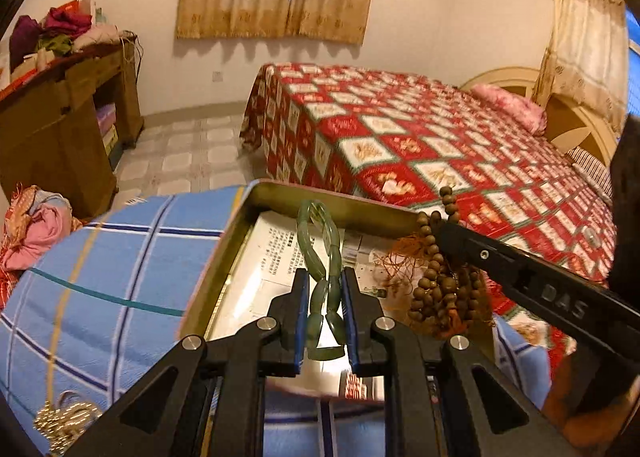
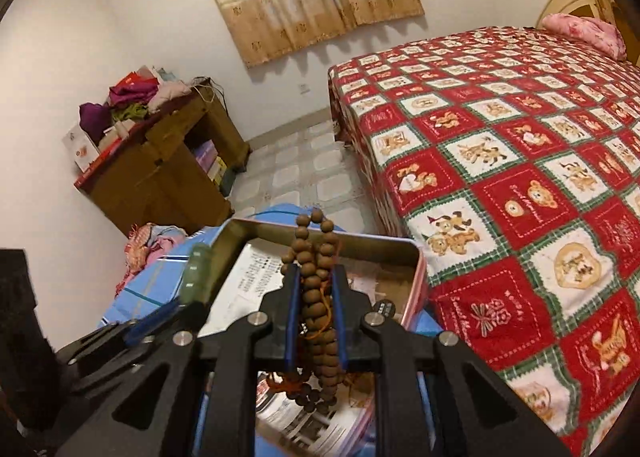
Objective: Organize jewelry
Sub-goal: 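Lower the bangle and bead strand into the pink tin and open both tools, then grasp the red tassel charm with gold coin using the left tool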
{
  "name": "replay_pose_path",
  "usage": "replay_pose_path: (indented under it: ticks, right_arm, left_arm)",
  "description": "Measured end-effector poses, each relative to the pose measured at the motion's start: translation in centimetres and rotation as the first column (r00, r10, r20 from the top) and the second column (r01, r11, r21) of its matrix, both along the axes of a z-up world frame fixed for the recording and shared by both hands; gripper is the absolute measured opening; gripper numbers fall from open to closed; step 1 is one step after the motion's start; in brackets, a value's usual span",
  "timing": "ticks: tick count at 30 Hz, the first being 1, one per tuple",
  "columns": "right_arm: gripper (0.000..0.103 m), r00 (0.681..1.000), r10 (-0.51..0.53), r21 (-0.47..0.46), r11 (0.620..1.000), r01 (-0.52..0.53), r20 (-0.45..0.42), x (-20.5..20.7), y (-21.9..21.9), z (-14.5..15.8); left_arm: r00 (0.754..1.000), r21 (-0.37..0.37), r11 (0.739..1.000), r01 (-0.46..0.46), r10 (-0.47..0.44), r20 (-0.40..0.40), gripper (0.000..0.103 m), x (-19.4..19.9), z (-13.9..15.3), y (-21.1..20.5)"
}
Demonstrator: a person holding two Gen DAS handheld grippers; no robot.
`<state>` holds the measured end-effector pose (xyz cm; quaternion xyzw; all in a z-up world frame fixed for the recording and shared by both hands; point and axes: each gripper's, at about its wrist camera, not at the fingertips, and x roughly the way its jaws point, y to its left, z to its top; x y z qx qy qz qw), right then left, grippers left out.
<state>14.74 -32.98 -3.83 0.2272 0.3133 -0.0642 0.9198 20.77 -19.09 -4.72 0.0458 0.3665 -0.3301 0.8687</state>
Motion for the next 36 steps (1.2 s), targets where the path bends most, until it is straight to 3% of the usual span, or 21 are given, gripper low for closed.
replay_pose_path:
  ticks: [3,4,5,6,7,8,9,11,16,21,26,30,36]
  right_arm:
    - [0.024,1.0,0.016,0.017,1.0,-0.016,-0.001,0.2,0.1,-0.4]
    - [0.038,1.0,0.014,0.021,1.0,-0.014,-0.002,0.2,0.1,-0.4]
    - [0.063,1.0,0.008,0.029,1.0,-0.008,-0.003,0.1,0.0,-0.4]
    - [0.073,1.0,-0.005,0.037,0.999,0.004,0.01,-0.3,-0.1,-0.2]
    - [0.076,0.999,-0.02,0.04,0.999,0.019,0.038,-0.9,-0.3,0.2]
    - [0.076,0.998,-0.027,0.038,0.999,0.025,0.053,-1.4,-0.4,0.6]
    - [0.076,0.997,-0.042,0.032,0.999,0.04,0.067,-2.2,-0.4,1.4]
    - [0.076,0.993,-0.072,0.033,0.997,0.069,0.094,-3.5,-0.7,2.8]
    - [0.076,0.985,-0.099,0.02,0.995,0.097,0.138,-7.3,-0.1,6.1]
    - [0.076,0.986,-0.091,-0.009,0.996,0.093,0.143,-11.2,2.4,7.2]
    - [0.076,0.994,-0.024,-0.045,0.999,0.029,0.104,-14.4,6.7,5.7]
    - [0.076,0.996,0.04,-0.095,0.995,-0.032,0.084,-16.4,10.0,4.4]
    - [0.073,0.996,0.072,-0.071,0.995,-0.068,0.045,-18.2,11.4,2.6]
  left_arm:
    - [1.0,0.038,0.999,-0.012,0.013,-0.01,0.016,0.4,-0.8,-0.9]
    - [1.0,0.049,0.999,-0.019,0.02,-0.014,0.016,0.6,-1.0,-1.0]
    - [0.999,0.062,0.998,-0.033,0.034,-0.025,0.016,0.9,-1.2,-1.0]
    - [0.998,0.068,0.997,-0.04,0.042,-0.036,0.025,1.0,-1.3,-1.1]
    - [0.997,0.07,0.996,-0.046,0.051,-0.062,0.033,1.1,-1.3,-0.8]
    - [0.995,0.071,0.996,-0.056,0.062,-0.081,0.054,1.4,-1.2,-0.8]
    - [0.993,0.058,0.996,-0.066,0.071,-0.09,0.064,1.2,-0.8,-0.3]
    - [0.994,0.02,0.996,-0.083,0.084,-0.068,0.065,0.6,0.6,0.7]
    - [0.992,0.029,0.992,-0.122,0.123,-0.014,0.066,-2.2,4.0,4.4]
    - [0.987,0.036,0.987,-0.157,0.156,0.039,0.066,-6.1,5.9,9.8]
    - [0.969,0.035,0.969,-0.246,0.245,0.034,0.066,-10.5,5.5,17.4]
    - [0.94,0.048,0.938,-0.342,0.341,0.024,0.066,-13.8,4.2,23.3]
    - [0.928,0.062,0.926,-0.372,0.373,-0.012,0.066,-16.6,1.2,26.9]
